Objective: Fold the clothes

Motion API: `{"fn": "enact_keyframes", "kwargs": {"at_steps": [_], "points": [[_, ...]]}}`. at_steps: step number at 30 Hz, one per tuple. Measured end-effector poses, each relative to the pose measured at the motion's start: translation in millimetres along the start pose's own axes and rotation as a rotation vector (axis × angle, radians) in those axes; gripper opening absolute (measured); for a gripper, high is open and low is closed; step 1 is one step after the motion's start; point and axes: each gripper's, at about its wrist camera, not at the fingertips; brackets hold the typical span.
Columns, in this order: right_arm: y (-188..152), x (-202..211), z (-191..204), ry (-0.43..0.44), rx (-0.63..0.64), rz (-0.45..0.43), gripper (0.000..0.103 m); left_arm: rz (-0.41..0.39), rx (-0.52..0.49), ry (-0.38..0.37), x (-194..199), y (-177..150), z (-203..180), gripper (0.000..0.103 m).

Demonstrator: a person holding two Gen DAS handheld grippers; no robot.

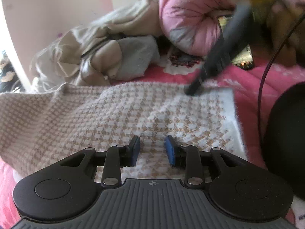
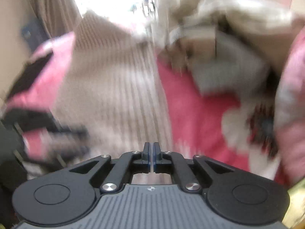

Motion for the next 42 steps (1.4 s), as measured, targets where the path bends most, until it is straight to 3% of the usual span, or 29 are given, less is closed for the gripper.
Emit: {"fn": "enact_keyframes", "kwargs": {"at_steps": [4,8,11,13,16,19,22,26,31,32,33,36,39,41,42], "points": [[42,-13,16,0.048,0.053,-0.089,0.003,-0.01,0.036,-0.027,-2,-2,7,0.028],[31,-90,23,0.024,0.125,0.097,0.0,-0.021,0.03,-0.072,0,-4,13,0.029],[28,-98,16,0.037,0.111,0.113,0.0,-0.031,0.053,-0.113,10,-2,32,0.032],[43,-86,12,0.053,0.071,0.099,0.005,-0.072,0.132,-0.081,17,-4,58,0.032],[70,-76,10,0.061,0.077,-0.005,0.011,-0.134,0.254,-0.029,26,-8,97,0.032],[100,-96,11,0.033,0.101,-0.072,0.027,-0.103,0.354,0.036,5,-28,124,0.032],[124,-134,13,0.011,0.141,-0.079,0.03,-0.13,0.325,0.02,-2,-44,124,0.032],[140,-185,7,0.023,0.179,-0.02,0.036,-0.152,0.337,-0.006,-6,-48,127,0.032],[141,-207,0,0.073,0.127,-0.012,0.039,-0.178,0.354,-0.039,-11,-53,132,0.033],[140,-207,0,0.086,0.11,-0.015,0.032,-0.184,0.358,-0.045,-12,-54,132,0.033],[139,-205,2,0.109,0.096,-0.012,0.015,-0.189,0.361,-0.052,-13,-54,133,0.033],[136,-196,15,0.172,0.095,-0.023,0.01,-0.195,0.367,-0.059,-14,-56,134,0.033],[137,-167,14,0.243,0.051,-0.169,0.008,-0.196,0.369,-0.054,-14,-57,133,0.033],[136,-147,-5,0.224,-0.027,-0.277,0.007,-0.196,0.37,-0.048,-13,-57,133,0.033],[134,-146,-14,0.207,-0.054,-0.284,0.007,-0.199,0.373,-0.046,-13,-57,133,0.033]]}}
Point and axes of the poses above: each gripper's, at about its wrist camera, not at the fingertips, and x roughly against the way its jaws point, z to its left, y to its top, and after that the axes turned 6 degrees about x, right-handed
